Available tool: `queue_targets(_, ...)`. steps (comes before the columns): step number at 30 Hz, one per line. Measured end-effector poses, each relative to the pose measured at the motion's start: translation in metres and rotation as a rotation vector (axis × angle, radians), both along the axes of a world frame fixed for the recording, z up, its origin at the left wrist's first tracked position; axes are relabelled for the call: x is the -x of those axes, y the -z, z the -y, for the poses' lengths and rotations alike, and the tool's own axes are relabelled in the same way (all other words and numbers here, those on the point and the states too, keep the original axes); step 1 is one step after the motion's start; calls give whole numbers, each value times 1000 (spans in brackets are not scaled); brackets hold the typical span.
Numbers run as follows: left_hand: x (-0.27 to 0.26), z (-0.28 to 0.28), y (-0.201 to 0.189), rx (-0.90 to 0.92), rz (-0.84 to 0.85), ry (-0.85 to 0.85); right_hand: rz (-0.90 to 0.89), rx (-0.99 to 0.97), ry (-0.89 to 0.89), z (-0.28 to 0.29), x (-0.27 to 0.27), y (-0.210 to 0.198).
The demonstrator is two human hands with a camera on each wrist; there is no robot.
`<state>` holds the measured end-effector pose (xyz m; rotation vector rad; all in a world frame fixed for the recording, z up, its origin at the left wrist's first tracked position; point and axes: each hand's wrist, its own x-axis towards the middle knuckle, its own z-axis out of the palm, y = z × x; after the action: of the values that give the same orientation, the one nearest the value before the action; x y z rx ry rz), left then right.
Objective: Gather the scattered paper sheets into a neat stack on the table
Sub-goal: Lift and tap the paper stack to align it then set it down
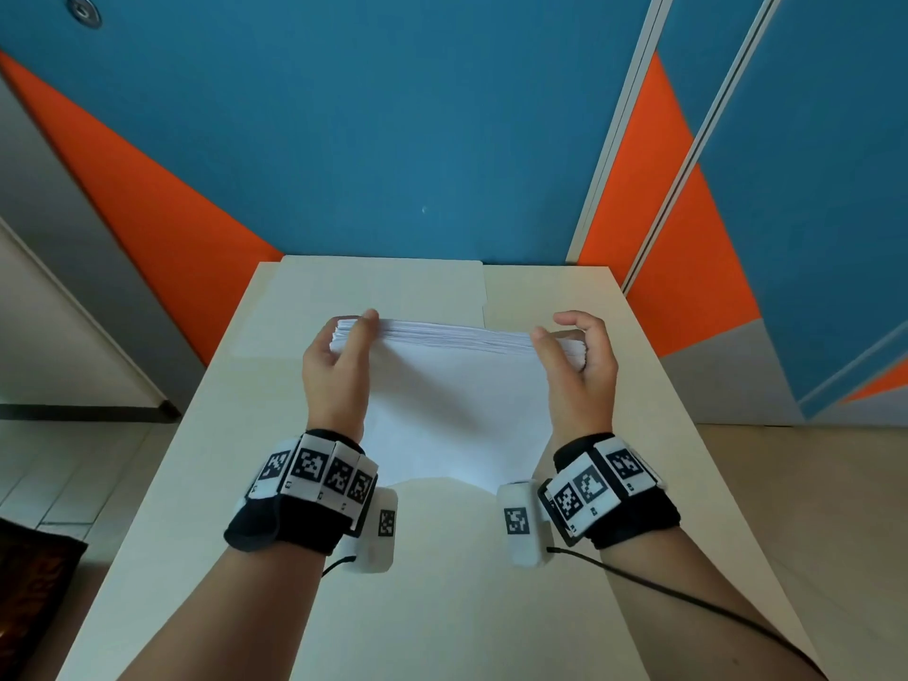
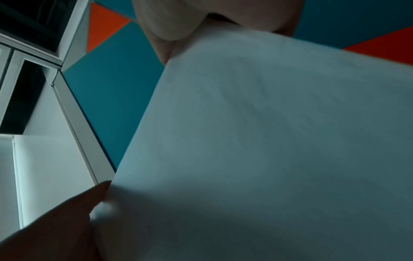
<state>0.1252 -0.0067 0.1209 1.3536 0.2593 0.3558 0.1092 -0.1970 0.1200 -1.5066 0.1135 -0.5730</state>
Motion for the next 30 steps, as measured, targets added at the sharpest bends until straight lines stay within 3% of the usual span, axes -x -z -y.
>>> queue_targets(3, -4, -6, 3, -37, 29, 50, -1, 5, -34, 3, 1, -4)
queue_targets(6, -3, -15, 12, -116, 62, 222, -3, -65, -287, 20, 2, 2)
queue_targets(9, -2, -26, 38, -97, -51, 432, -227, -40, -462, 33, 0, 18)
queue_targets(13, -5, -34, 77, -38, -236, 523, -595, 163, -512, 34, 1, 53)
queue_targets(17, -7, -34, 90, -67, -309, 540, -669, 150, -428, 27, 5, 70)
queue_targets(23, -22, -40, 87, -80, -261, 528, -632, 133, -328, 26, -14, 70)
queue_targets(28, -18, -36, 110, -97, -351, 541, -952, 173, -347, 23, -9, 83)
queue_targets(30, -22, -37, 108, -104, -336, 511, -959, 157, -353, 24, -12, 82)
